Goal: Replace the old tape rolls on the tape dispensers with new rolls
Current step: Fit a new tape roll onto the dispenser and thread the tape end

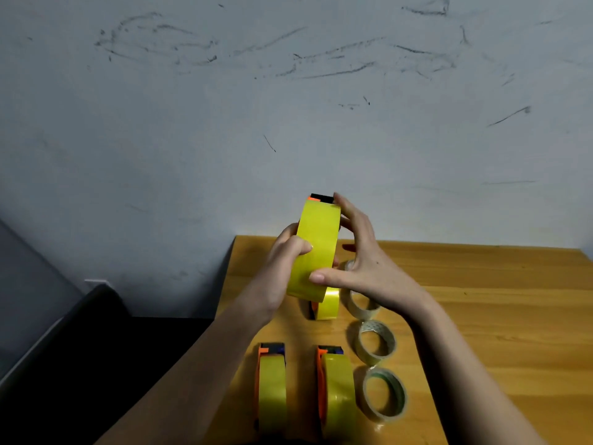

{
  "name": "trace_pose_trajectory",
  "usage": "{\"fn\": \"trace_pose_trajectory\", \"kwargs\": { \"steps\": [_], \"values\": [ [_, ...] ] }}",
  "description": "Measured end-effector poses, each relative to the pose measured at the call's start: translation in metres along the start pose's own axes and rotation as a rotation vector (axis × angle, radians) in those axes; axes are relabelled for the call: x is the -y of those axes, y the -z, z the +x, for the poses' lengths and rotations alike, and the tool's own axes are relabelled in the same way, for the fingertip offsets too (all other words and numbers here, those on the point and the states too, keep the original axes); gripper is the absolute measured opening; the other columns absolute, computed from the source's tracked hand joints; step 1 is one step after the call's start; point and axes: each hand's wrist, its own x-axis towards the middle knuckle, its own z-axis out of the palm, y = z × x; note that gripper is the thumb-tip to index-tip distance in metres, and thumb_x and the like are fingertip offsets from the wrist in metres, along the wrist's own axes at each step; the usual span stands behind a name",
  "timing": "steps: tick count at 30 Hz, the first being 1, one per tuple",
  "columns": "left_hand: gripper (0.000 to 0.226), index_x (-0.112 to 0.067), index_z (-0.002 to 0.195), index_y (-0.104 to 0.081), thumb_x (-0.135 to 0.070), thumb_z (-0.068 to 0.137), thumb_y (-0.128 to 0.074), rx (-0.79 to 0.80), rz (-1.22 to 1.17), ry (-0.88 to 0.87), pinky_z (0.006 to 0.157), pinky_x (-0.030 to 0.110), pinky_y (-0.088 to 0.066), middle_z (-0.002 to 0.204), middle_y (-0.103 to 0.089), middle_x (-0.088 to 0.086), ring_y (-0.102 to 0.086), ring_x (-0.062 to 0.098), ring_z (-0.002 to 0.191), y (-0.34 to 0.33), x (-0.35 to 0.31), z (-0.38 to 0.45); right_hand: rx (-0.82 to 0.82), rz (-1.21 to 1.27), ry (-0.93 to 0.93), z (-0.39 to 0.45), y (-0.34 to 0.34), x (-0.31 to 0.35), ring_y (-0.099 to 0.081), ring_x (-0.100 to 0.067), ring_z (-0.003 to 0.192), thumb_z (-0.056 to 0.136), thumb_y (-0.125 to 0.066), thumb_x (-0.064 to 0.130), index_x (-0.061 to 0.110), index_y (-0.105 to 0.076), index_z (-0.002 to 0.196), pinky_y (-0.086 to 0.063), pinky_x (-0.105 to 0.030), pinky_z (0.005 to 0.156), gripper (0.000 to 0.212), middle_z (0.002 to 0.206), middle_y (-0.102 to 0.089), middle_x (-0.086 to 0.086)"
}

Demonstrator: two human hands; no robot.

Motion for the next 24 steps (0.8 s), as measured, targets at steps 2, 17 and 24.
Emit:
{"fn": "trace_pose_trajectory", "kwargs": {
  "steps": [2, 17, 24],
  "values": [
    [0.057, -0.016, 0.109, -0.057, -0.045, 0.060, -0.051, -0.002, 0.011, 0.003, 0.087, 0.065, -0.043, 0.103, -0.058, 0.032, -0.056, 0.043, 0.093, -0.001, 0.000, -0.001, 0.000, 0.048, 0.007, -0.003, -0.002, -0.001, -0.025, -0.003, 0.141, 0.054, -0.075, 0.065, 0.043, -0.011, 0.149, -0.034, -0.044, 0.114, 0.117, 0.151, -0.021, 0.013],
    [0.038, -0.008, 0.092, -0.062, -0.032, 0.074, -0.040, 0.044, -0.133, 0.014, 0.078, 0.047, -0.044, 0.076, -0.063, 0.017, -0.057, 0.032, 0.069, -0.005, -0.005, 0.001, -0.182, -0.241, 0.288, -0.016, -0.009, -0.006, -0.018, -0.007, 0.145, 0.052, -0.083, 0.062, 0.036, -0.018, 0.148, -0.031, -0.024, 0.113, 0.119, 0.156, -0.016, 0.002],
    [0.058, -0.014, 0.110, -0.057, -0.044, 0.061, -0.051, 0.021, -0.057, 0.005, 0.094, 0.068, -0.039, 0.101, -0.057, 0.035, -0.055, 0.052, 0.091, -0.002, -0.007, -0.003, -0.179, -0.164, 0.264, -0.017, -0.010, -0.004, -0.022, -0.006, 0.143, 0.051, -0.083, 0.062, 0.037, -0.021, 0.146, -0.042, -0.037, 0.108, 0.116, 0.149, -0.019, 0.008]
  ]
}}
